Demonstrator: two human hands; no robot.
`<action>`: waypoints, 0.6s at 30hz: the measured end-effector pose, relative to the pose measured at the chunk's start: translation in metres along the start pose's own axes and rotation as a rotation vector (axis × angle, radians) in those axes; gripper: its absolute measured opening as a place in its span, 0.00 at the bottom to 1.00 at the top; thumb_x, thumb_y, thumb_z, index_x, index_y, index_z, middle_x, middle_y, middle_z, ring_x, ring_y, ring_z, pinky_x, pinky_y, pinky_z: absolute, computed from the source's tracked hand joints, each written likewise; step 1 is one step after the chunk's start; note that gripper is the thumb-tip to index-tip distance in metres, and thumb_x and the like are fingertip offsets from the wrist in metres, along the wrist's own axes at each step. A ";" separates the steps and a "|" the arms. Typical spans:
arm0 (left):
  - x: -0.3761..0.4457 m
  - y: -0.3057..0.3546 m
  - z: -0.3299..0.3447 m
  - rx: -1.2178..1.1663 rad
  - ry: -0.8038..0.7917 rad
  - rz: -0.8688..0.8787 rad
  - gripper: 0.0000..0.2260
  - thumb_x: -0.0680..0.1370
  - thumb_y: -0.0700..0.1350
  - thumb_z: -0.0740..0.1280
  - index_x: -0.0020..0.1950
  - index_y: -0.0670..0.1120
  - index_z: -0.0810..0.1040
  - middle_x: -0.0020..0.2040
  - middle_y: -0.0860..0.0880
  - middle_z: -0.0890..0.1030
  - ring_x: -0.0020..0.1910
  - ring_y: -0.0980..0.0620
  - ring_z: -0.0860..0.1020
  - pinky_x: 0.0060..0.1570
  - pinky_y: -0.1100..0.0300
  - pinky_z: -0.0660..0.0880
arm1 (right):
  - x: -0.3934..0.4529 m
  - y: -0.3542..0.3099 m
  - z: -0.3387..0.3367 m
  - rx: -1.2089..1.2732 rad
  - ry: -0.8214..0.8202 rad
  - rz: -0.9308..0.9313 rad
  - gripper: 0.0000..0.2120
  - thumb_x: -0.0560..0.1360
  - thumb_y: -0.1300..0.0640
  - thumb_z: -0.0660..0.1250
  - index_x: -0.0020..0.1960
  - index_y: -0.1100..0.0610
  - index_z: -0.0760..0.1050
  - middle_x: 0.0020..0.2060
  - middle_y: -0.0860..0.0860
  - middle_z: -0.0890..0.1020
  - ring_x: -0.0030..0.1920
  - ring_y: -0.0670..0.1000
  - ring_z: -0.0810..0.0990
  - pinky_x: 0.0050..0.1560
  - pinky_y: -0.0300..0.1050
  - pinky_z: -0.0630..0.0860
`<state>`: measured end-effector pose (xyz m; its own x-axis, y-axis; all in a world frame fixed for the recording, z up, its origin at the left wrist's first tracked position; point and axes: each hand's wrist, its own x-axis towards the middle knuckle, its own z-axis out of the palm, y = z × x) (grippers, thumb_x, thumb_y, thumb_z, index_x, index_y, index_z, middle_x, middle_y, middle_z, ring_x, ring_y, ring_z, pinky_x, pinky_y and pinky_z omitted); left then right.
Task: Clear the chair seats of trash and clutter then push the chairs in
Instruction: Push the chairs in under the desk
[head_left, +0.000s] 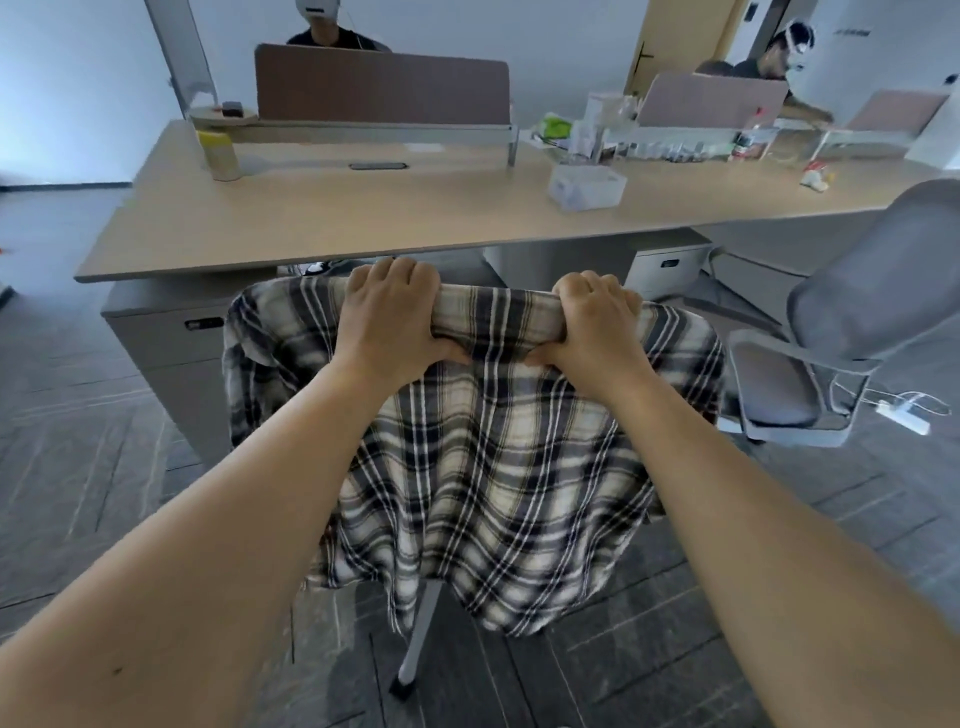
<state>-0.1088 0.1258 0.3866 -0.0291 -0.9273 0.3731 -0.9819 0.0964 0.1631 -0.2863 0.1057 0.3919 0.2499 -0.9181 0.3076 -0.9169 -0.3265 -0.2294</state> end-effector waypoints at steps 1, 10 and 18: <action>0.008 0.003 0.004 0.005 0.000 -0.008 0.32 0.63 0.59 0.74 0.57 0.39 0.71 0.60 0.41 0.75 0.63 0.42 0.70 0.66 0.50 0.61 | 0.008 0.007 0.001 0.000 0.005 -0.010 0.26 0.67 0.51 0.74 0.58 0.62 0.70 0.57 0.56 0.74 0.60 0.56 0.69 0.63 0.49 0.59; 0.082 0.040 0.045 0.014 0.010 -0.136 0.31 0.64 0.58 0.73 0.57 0.38 0.71 0.59 0.41 0.75 0.62 0.42 0.70 0.66 0.50 0.62 | 0.093 0.079 0.018 0.022 -0.028 -0.118 0.25 0.67 0.51 0.74 0.58 0.62 0.70 0.57 0.56 0.74 0.60 0.55 0.69 0.64 0.49 0.60; 0.162 0.050 0.078 0.044 0.021 -0.251 0.32 0.63 0.60 0.73 0.54 0.38 0.72 0.56 0.40 0.76 0.59 0.41 0.71 0.64 0.49 0.62 | 0.184 0.123 0.037 0.050 -0.063 -0.221 0.26 0.68 0.49 0.73 0.58 0.62 0.69 0.57 0.56 0.74 0.61 0.56 0.68 0.64 0.49 0.60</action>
<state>-0.1769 -0.0474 0.3843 0.2196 -0.9126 0.3447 -0.9652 -0.1519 0.2128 -0.3410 -0.1121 0.3861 0.4638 -0.8345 0.2974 -0.8213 -0.5309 -0.2089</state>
